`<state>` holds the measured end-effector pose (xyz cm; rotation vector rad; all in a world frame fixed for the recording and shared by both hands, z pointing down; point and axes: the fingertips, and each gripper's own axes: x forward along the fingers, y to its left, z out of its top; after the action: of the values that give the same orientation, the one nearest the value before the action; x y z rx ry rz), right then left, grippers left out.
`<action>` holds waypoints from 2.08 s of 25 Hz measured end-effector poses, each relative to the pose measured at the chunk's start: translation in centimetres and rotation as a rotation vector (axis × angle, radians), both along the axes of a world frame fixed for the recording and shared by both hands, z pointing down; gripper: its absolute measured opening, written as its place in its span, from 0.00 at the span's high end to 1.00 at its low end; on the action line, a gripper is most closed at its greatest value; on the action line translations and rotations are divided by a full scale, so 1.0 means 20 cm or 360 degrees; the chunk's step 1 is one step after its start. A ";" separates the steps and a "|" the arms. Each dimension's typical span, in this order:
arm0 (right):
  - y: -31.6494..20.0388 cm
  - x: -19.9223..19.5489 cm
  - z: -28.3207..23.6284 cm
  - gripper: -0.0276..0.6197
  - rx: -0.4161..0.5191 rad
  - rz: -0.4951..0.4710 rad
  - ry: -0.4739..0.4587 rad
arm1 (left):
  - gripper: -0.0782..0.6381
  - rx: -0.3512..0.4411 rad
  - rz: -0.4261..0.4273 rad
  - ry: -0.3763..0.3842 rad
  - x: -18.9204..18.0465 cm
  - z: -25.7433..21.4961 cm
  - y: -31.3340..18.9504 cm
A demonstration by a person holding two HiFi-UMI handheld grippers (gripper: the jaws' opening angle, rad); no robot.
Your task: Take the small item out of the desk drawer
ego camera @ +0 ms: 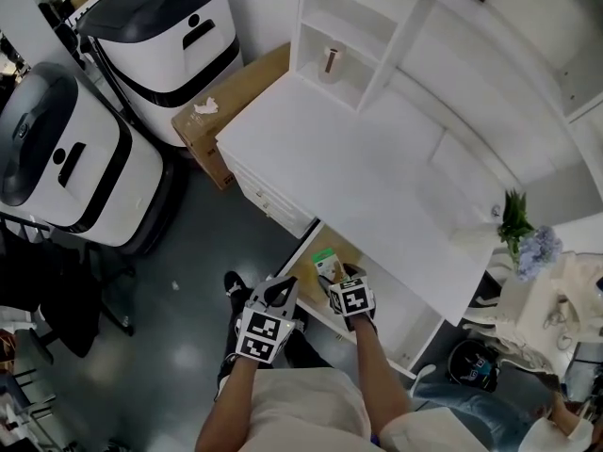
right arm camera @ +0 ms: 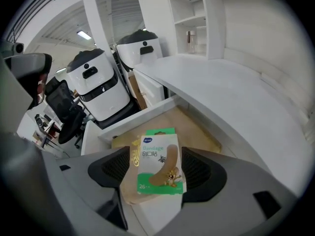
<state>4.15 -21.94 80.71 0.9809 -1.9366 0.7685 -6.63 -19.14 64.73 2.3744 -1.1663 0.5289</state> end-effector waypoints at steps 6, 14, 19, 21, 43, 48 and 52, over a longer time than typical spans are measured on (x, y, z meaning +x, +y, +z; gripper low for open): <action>0.00 -0.02 0.09 0.41 -0.0064 -0.0008 0.0043 | 0.87 -0.0049 0.0026 0.0001 -0.03 0.03 -0.02; -0.03 -0.02 0.18 0.38 -0.0134 -0.0016 0.0165 | 0.87 -0.0132 0.0048 0.0010 -0.08 0.12 -0.07; -0.04 -0.03 0.18 0.38 -0.0096 -0.0037 0.0245 | 0.87 -0.0157 0.0054 0.0031 -0.09 0.15 -0.12; -0.04 -0.03 0.19 0.38 -0.0105 -0.0027 0.0257 | 0.87 -0.0163 0.0044 0.0038 -0.10 0.16 -0.14; 0.00 -0.10 0.06 0.40 -0.0024 0.0020 0.0179 | 0.87 -0.0151 -0.0028 0.0062 -0.12 0.16 -0.10; 0.00 -0.11 -0.03 0.40 0.0044 0.0059 0.0125 | 0.87 -0.0137 -0.0047 0.0063 -0.10 0.15 -0.08; 0.02 -0.12 -0.13 0.40 0.0103 0.0069 0.0089 | 0.87 -0.0135 -0.0078 0.0058 -0.09 0.15 -0.06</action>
<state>1.76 -21.60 78.13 1.0751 -1.9075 0.6993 -8.49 -20.26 67.73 2.2688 -1.1601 0.5063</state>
